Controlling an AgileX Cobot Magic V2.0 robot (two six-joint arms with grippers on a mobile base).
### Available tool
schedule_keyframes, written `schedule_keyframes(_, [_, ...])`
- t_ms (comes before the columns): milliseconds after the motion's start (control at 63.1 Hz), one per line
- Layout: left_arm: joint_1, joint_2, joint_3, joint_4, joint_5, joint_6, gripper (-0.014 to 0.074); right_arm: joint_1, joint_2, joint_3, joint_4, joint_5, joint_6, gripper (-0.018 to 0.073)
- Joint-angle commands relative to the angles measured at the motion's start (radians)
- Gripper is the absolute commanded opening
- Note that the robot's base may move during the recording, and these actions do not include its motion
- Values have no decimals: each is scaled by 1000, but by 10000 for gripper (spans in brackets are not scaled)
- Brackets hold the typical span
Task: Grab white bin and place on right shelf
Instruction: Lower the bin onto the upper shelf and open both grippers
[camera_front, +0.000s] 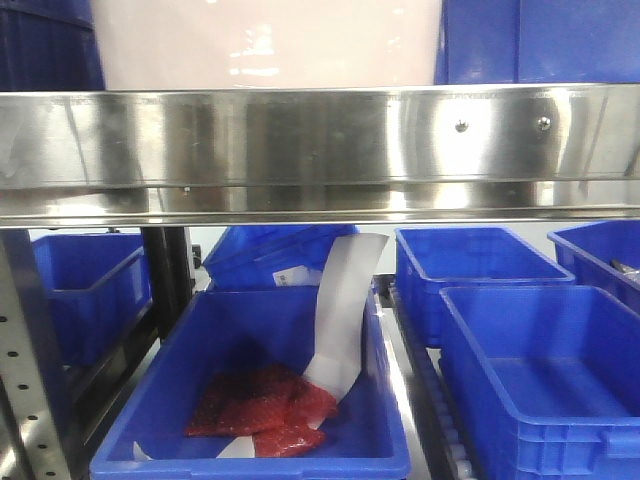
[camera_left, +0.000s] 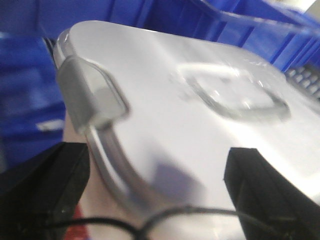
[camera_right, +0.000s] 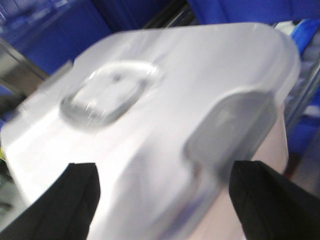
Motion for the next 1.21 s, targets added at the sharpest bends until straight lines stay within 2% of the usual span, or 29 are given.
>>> schedule_keyframes(0, [1,-77,-61,35,-8,7,452,-5,-69,-69,-28,-6,13,627])
schedule_keyframes(206, [1,-163,-64,155,10,7,414,-5,-131,-86,-119,4,62,623])
schedule_keyframes(270, [1,-191,-64,180,28,7,384,-5,-167,-86,-156,14,84,587])
schedule_keyframes(365, [1,-232,-64,196,62,7,310,-5,-225,-85,-210,23,114,449])
schedule_keyframes(507, [1,-286,-64,202,133,7,136,-5,-325,-80,-295,23,124,87])
schedule_keyframes(539, [1,-296,-64,216,145,3,85,-5,-348,-72,-308,22,128,41])
schedule_keyframes(603, [1,-313,-54,252,155,-6,-31,-5,-396,-41,-335,10,136,69])
schedule_keyframes(666, [1,-328,-37,325,155,-58,-137,-5,-452,15,-365,-15,136,68])
schedule_keyframes(714, [1,-336,-20,370,155,-102,-114,-5,-491,70,-383,-44,136,68])
schedule_keyframes(840, [1,-358,47,469,140,-204,-118,-5,-615,280,-416,-191,136,68])
schedule_keyframes(983, [1,-406,163,541,49,-274,-118,-5,-755,562,-425,-389,136,68])
schedule_keyframes(1126, [1,-471,280,669,-48,-366,-118,-5,-892,812,-425,-563,136,68])
schedule_keyframes(1189, [1,-500,335,695,-87,-373,-118,-5,-942,911,-425,-615,136,68])
